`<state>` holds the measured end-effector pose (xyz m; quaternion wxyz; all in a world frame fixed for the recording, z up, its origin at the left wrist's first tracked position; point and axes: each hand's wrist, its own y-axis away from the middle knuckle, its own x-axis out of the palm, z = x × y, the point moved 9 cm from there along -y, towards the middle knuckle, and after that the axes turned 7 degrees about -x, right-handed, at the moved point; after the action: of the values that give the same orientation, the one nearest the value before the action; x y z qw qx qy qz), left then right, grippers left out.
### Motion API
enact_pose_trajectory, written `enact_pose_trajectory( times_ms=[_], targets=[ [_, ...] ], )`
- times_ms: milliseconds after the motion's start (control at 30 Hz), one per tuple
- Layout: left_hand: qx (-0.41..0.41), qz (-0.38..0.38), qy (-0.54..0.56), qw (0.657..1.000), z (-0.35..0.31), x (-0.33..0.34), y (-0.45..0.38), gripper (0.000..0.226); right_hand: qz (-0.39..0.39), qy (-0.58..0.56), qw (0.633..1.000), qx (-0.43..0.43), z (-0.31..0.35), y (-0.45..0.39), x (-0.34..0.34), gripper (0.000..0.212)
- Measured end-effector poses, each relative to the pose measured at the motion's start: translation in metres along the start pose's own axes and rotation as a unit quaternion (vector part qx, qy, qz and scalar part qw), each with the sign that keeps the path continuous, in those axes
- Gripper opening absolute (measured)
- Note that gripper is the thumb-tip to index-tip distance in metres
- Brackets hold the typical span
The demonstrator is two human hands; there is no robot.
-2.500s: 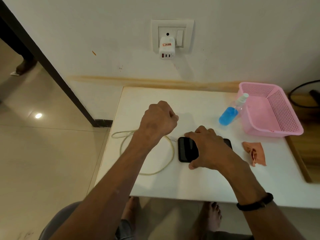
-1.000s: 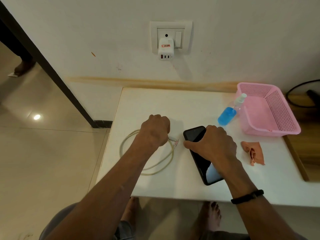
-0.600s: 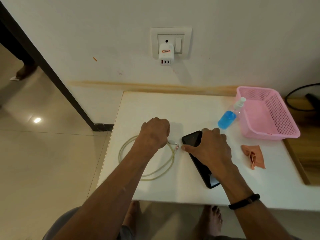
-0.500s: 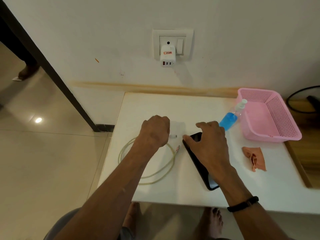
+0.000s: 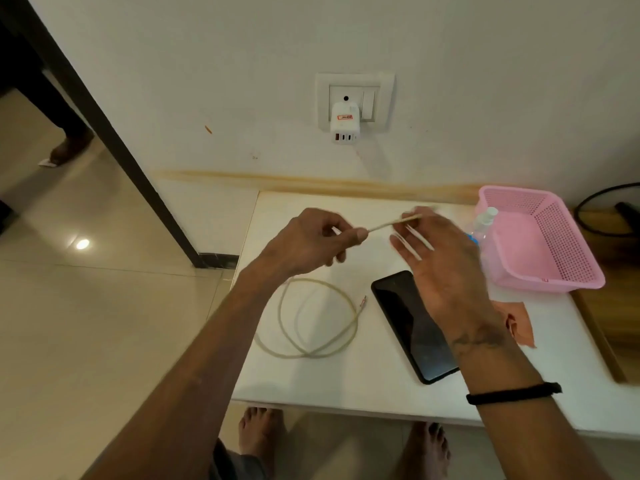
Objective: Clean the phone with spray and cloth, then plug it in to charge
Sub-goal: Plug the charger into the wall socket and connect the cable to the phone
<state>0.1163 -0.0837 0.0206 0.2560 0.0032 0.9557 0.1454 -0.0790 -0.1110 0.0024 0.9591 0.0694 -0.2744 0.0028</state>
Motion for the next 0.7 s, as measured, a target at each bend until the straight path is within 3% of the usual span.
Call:
enact_pose_trajectory(
  times_ms=[67,133,200,300,367,433,500,600,700],
  targets=[
    [-0.033,0.019,-0.011,0.999,0.013,-0.007,0.004,0.038,-0.011,-0.149,0.989,0.003,0.019,-0.007,-0.010,0.008],
    [-0.048,0.013,0.005,0.999,0.021,-0.014,0.007,0.039,-0.004,-0.147,0.989,-0.020,0.036,-0.011,-0.017,0.005],
    [-0.029,0.002,0.033,0.999,0.015,-0.018,0.008,0.038,0.040,0.035,0.996,-0.077,0.045,-0.009,-0.011,0.008],
    [0.017,-0.005,0.053,0.998,-0.004,-0.012,0.009,0.036,0.167,0.335,0.917,-0.139,0.029,0.007,0.026,0.014],
    [0.023,-0.014,0.054,0.998,-0.007,-0.010,0.008,0.036,0.223,0.390,0.885,-0.125,0.014,0.016,0.042,0.010],
    [0.005,-0.031,0.042,0.999,-0.002,-0.014,0.007,0.038,0.249,0.390,0.882,-0.091,0.008,0.016,0.041,0.011],
    [-0.013,-0.031,0.046,0.998,0.003,-0.017,0.006,0.042,0.270,0.334,0.903,-0.031,0.003,0.016,0.038,0.017],
    [-0.013,-0.001,0.073,0.997,0.002,-0.013,0.007,0.056,0.265,0.036,0.961,0.071,0.001,0.020,0.044,0.020],
    [-0.005,-0.001,0.086,0.996,-0.001,-0.013,0.006,0.061,0.208,-0.194,0.956,0.066,0.021,0.007,0.037,0.029]
  ],
)
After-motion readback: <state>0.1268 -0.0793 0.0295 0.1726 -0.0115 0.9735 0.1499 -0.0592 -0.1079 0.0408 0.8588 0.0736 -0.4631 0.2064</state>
